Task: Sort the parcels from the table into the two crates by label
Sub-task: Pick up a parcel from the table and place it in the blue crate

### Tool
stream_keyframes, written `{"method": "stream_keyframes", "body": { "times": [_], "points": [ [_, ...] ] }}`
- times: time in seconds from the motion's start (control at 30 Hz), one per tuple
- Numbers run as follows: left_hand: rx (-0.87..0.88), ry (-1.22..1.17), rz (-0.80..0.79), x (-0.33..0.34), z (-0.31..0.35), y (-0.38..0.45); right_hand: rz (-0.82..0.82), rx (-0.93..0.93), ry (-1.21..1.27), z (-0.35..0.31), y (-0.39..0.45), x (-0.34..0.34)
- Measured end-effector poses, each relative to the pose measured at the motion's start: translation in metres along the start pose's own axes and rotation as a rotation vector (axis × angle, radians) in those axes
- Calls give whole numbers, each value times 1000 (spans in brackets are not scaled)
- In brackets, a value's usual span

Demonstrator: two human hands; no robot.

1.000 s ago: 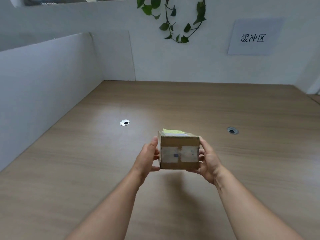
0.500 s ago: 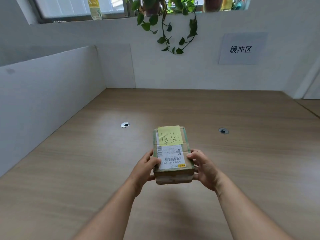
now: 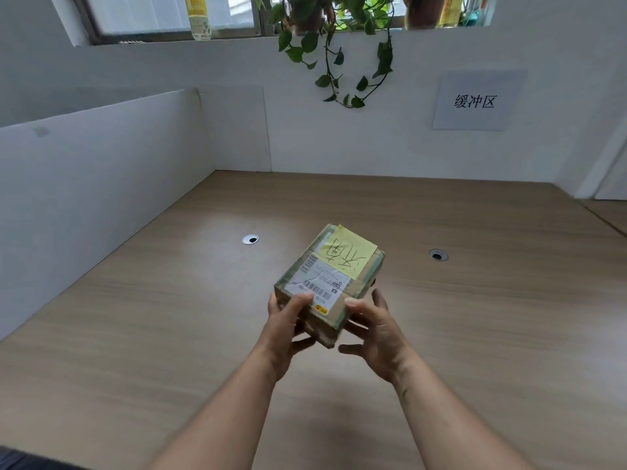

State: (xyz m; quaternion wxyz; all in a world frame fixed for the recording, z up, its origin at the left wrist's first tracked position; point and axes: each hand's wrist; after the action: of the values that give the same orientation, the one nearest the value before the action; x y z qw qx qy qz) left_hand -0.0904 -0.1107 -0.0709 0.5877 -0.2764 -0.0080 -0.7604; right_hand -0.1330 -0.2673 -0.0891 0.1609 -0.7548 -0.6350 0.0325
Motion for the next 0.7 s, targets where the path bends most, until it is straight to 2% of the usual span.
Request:
{"method": "stream_keyframes", "body": {
  "times": [0.13,0.3,0.37,0.43,0.53,0.63,0.7],
  "points": [
    [22,92,-68,-22,18,2,31,65,38,-11,1,-21],
    [-64,204,-151,-46,29,7,-199,93,-54,-15,2,-35],
    [-70,203,-139,-48,33,6,-231,140,-91,-11,3,-29],
    [-36,130,-50,-48,35,5,-161,159,-61,-6,5,-18],
    [-4,41,61,-43,31,-5,11,111,110,3,7,6],
    [-73,40,39,-29,16,-18,91,31,301,9,4,32],
    [-65,82,-9,-22,6,-24,96,14,295,13,0,48]
  ]
}}
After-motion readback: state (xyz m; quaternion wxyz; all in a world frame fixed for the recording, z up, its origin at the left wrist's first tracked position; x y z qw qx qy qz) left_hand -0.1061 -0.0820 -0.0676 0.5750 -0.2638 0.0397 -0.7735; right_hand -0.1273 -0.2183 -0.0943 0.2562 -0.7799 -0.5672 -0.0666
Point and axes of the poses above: each hand's wrist, its own y-axis towards the middle knuckle, its own x-axis out of the palm, z = x × y, and after that the axes turned 14 degrees about -y, right-handed
